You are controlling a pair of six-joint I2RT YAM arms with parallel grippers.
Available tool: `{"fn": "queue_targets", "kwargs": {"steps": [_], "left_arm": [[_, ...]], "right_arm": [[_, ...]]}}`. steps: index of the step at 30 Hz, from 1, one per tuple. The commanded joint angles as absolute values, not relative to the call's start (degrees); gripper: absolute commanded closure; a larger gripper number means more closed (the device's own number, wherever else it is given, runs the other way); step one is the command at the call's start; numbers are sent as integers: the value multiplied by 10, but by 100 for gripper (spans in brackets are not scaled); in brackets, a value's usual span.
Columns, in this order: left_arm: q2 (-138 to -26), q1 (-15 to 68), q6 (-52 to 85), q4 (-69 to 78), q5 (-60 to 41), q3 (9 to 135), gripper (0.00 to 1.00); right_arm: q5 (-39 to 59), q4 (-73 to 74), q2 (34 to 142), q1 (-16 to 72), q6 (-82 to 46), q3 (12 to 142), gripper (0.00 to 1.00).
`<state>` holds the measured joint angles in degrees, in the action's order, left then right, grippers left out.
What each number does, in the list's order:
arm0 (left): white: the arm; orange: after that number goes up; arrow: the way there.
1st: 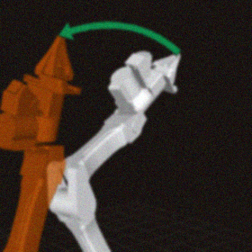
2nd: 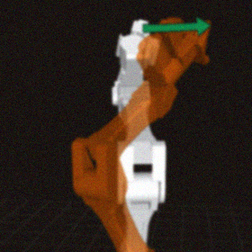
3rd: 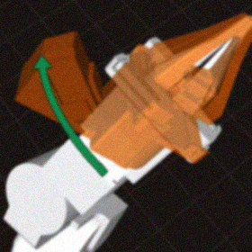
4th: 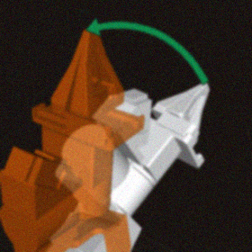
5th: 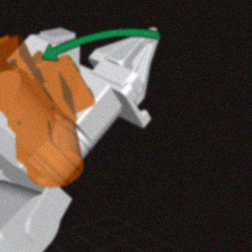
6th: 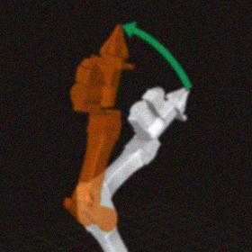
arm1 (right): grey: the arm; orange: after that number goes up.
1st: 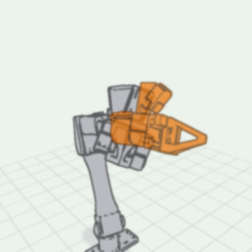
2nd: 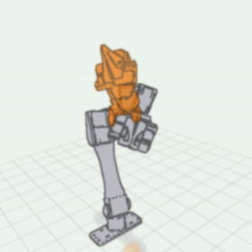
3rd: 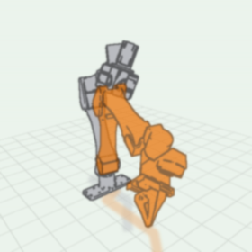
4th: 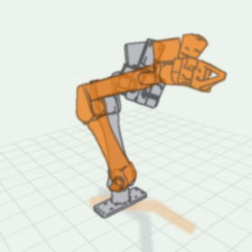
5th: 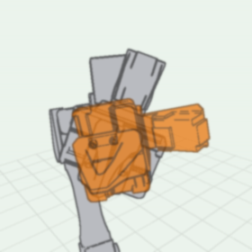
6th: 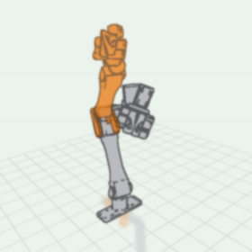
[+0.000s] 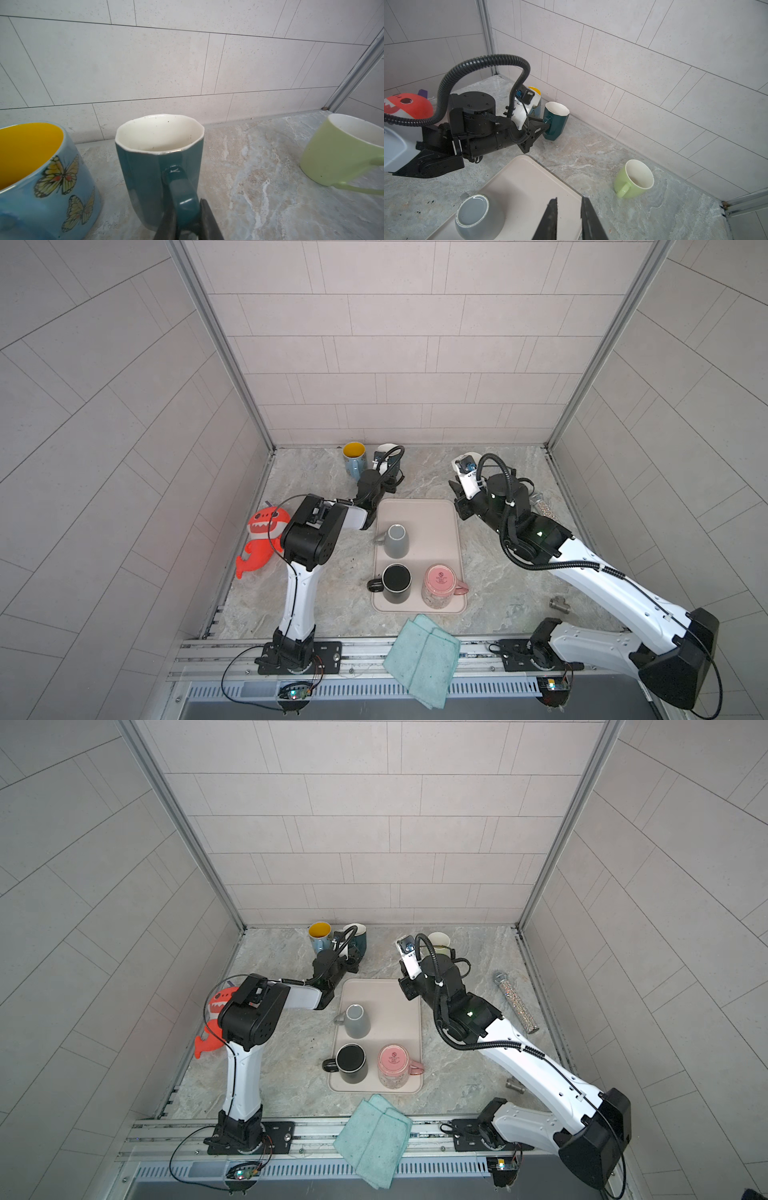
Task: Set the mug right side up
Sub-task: 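Lower the dark green mug upright beside the blue mug and open the left gripper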
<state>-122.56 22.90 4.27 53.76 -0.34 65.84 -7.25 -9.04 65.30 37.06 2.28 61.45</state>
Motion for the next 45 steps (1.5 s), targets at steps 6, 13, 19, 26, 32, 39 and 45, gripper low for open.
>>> {"fn": "queue_targets", "kwargs": {"steps": [6, 13, 19, 26, 32, 39, 45], "left_arm": [[-1248, 223, 20, 645, 18, 668, 100], [-1269, 218, 35, 663, 24, 671, 100], [-1261, 218, 43, 675, 24, 642, 100], [-1254, 217, 49, 689, 19, 614, 100], [-1248, 218, 53, 675, 28, 612, 87], [-1232, 217, 51, 674, 29, 592, 53], [-1221, 218, 49, 692, 33, 569, 38]], "right_arm": [[-65, -80, 660, 367, 9, 621, 79], [-71, -82, 657, 367, 5, 619, 79], [-69, -79, 660, 367, 3, 619, 79], [-63, -72, 663, 367, -1, 615, 79], [-64, -72, 661, 367, -2, 613, 79], [-62, -69, 658, 367, -5, 610, 80], [-61, -64, 655, 367, -9, 605, 80]]}}
